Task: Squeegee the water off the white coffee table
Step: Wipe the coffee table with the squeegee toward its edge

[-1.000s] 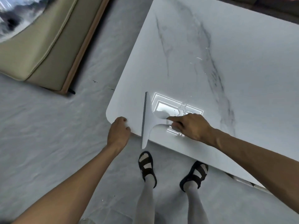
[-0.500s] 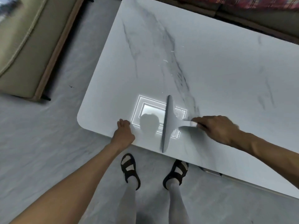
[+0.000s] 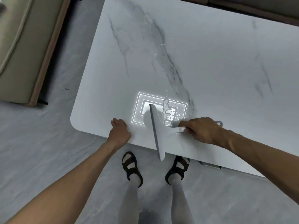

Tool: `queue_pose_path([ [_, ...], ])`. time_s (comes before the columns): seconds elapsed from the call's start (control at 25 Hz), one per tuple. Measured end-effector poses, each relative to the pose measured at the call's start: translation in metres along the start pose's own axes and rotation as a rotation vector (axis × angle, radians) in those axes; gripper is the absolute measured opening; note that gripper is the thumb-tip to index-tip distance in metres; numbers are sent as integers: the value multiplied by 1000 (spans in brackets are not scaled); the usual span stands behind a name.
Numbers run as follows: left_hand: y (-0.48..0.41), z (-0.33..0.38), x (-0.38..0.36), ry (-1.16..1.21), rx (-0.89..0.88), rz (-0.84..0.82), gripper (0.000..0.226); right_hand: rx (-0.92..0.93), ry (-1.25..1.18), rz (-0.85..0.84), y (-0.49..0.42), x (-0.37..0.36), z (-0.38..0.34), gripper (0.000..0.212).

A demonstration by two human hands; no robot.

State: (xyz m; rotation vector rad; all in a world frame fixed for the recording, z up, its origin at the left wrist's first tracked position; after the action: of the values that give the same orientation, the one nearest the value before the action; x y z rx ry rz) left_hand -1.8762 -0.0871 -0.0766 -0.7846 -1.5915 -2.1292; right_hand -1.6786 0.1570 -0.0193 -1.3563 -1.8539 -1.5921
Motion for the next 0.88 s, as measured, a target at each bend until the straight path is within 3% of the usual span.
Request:
queue_pose_path([
  [0.12,3,3,2,-10,-2,-2,57,-107,85,17,30,22,45,32],
  [0.24,6,5,6,19,14,28,53,-99,95,72,36,35,40,27],
  [0.44,13,-20,35,352,134,365,24,93,-67,80,-33,12,-70,32],
  [0.56,14,-38,48,392,210,497,20,142,-81,76,-78,-7,-131,36],
  [0.72,13,-42,46,319,168,432,21,132,-71,90,-94,-14,-136,35],
  [0.88,13,-22,30,224,-23,300,29,43,-79,149,-56,-9,-64,35],
])
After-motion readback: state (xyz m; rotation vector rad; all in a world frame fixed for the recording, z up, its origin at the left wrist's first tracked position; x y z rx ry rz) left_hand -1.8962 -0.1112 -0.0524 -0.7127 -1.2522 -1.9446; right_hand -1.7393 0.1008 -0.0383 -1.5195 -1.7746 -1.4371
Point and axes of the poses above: each hand's wrist, its own y-axis away from the middle knuckle, its own x-axis out of the back of the hand, z = x × y, the point moved 4 cm from there along -y, towards the middle knuckle, and after that the axes turned 4 degrees about z, right-handed, at the moved point
